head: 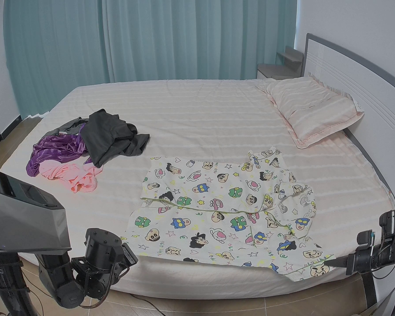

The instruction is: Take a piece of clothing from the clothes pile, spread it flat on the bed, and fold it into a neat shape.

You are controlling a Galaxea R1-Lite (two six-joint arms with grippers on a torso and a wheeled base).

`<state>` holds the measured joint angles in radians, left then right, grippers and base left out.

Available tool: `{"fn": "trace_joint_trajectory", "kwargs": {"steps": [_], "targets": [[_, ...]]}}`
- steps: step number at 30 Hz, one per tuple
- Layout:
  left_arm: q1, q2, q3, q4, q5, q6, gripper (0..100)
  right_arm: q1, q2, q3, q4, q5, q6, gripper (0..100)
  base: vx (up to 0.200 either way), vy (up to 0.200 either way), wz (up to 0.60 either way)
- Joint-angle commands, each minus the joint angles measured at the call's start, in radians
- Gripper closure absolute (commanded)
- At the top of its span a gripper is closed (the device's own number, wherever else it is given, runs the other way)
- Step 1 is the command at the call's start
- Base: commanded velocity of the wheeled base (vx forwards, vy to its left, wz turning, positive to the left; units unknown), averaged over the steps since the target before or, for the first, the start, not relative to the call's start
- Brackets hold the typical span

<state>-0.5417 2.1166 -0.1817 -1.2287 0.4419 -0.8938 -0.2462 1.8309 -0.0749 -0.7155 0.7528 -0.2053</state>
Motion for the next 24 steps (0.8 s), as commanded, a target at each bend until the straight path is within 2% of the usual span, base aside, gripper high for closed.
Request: {"fn": "trace_joint_trajectory", "kwargs": {"steps": [1, 8, 12, 14, 15, 19, 21, 24], "targets": [[0.026, -0.046, -0.081, 0.04, -0.009, 0.001, 100, 0.051, -0.102, -0.094, 0.004, 0.051, 0.158, 100, 0.0, 0.0, 0.0], [0.098, -0.067, -0.2, 0.212, -0.112, -0.002, 100, 0.064, -0.082, -0.175, 0.002, 0.062, 0.25, 100, 0.0, 0.0, 0.0], [0.174, -0.073, -0.321, 0.403, -0.201, -0.033, 100, 0.065, -0.048, -0.235, -0.002, 0.062, 0.325, 100, 0.0, 0.0, 0.0], [0.178, -0.073, -0.331, 0.425, -0.216, -0.036, 100, 0.065, -0.044, -0.238, -0.004, 0.06, 0.327, 100, 0.0, 0.0, 0.0], [0.206, -0.089, -0.394, 0.566, -0.298, -0.07, 100, 0.065, -0.018, -0.256, -0.007, 0.062, 0.328, 100, 0.0, 0.0, 0.0], [0.218, -0.092, -0.492, 0.762, -0.384, -0.142, 100, 0.064, 0.022, -0.281, -0.007, 0.057, 0.33, 100, 0.0, 0.0, 0.0], [0.224, -0.095, -0.518, 0.798, -0.405, -0.151, 100, 0.065, 0.03, -0.286, -0.007, 0.059, 0.33, 100, 0.0, 0.0, 0.0], [0.247, -0.093, -0.581, 0.859, -0.491, -0.186, 100, 0.067, 0.047, -0.296, -0.009, 0.06, 0.33, 100, 0.0, 0.0, 0.0]]}}
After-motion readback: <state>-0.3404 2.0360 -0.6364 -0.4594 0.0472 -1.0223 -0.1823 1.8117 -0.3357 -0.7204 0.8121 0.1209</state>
